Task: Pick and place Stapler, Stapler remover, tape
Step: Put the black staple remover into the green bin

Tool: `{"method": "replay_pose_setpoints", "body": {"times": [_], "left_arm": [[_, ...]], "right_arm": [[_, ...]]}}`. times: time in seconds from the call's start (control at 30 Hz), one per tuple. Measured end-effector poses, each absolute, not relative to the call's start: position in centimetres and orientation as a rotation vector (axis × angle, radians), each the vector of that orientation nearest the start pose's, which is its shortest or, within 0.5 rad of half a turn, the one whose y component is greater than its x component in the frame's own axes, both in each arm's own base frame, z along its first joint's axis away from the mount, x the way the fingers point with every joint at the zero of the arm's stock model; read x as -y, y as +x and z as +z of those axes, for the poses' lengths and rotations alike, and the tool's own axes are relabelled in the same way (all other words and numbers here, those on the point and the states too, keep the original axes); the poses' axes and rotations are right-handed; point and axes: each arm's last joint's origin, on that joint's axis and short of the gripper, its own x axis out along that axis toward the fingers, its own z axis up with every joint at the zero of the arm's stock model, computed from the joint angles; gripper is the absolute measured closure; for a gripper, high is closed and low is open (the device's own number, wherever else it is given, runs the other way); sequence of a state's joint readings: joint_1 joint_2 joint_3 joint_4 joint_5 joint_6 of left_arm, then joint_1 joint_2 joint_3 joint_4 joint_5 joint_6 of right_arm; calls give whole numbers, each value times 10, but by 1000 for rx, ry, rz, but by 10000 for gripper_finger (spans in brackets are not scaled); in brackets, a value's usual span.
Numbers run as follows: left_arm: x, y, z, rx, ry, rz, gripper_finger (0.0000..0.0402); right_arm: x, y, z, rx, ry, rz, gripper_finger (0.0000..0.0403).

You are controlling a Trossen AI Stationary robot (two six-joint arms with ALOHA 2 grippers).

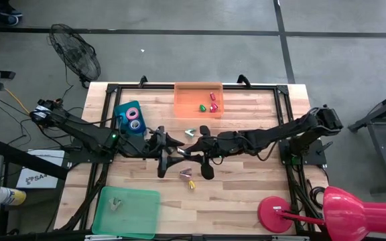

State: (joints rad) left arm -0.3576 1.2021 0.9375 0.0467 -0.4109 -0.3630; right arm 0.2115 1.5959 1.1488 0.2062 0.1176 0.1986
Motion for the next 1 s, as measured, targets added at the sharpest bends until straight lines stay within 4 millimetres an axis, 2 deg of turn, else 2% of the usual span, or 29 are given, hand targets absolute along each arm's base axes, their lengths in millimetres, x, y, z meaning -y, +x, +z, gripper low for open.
{"method": "replay_pose_setpoints", "body": {"times": [0.37, 0.8, 1.0], "left_arm": [[83, 255, 320, -227, -274, 87, 211], [84, 255, 319, -230, -276, 85, 227], [85, 255, 319, -237, -279, 55, 298]], "right_arm": [[-74, 362, 292, -229, 166, 86, 310], [-75, 362, 292, -233, 166, 90, 310], [-75, 362, 292, -237, 162, 101, 310]]}}
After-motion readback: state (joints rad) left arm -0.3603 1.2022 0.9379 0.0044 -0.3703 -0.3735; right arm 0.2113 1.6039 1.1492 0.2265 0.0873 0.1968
